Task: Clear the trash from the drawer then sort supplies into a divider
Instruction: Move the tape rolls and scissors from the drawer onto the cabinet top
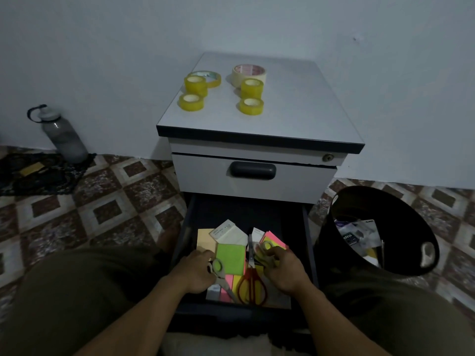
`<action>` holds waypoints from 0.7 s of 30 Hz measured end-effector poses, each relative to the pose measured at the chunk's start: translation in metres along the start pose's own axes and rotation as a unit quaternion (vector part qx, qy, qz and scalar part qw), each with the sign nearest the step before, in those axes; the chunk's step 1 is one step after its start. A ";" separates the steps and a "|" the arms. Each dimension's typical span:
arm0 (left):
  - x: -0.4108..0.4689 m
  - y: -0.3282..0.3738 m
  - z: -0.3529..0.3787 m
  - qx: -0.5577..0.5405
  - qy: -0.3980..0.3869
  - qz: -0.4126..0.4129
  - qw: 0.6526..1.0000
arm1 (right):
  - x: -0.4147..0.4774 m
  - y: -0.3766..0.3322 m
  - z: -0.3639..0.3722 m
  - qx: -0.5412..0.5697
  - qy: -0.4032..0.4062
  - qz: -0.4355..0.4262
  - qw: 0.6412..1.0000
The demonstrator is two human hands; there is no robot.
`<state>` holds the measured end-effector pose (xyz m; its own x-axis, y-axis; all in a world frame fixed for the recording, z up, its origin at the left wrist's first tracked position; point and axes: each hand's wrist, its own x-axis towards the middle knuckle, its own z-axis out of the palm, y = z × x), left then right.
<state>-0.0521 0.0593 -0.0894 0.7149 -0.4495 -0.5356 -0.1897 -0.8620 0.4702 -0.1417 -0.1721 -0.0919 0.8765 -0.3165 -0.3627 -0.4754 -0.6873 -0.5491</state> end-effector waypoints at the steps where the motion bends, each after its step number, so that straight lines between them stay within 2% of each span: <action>1: 0.001 -0.001 0.001 0.002 -0.002 0.001 1.000 | 0.001 0.001 0.001 -0.007 0.001 0.002 1.000; 7: 0.013 -0.008 0.008 -0.006 0.018 0.017 1.000 | 0.010 0.008 0.010 -0.026 -0.016 0.017 0.999; 11: 0.021 -0.012 0.016 0.035 0.036 0.024 0.998 | 0.012 0.013 0.014 -0.033 -0.023 0.015 0.999; 21: 0.032 -0.014 0.026 0.051 0.095 0.049 0.993 | 0.011 0.010 0.012 -0.050 -0.021 0.012 0.998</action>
<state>-0.0441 0.0513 -0.1311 0.8018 -0.4878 -0.3452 -0.3243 -0.8404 0.4343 -0.1380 -0.1743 -0.1102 0.8597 -0.3078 -0.4077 -0.4850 -0.7423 -0.4624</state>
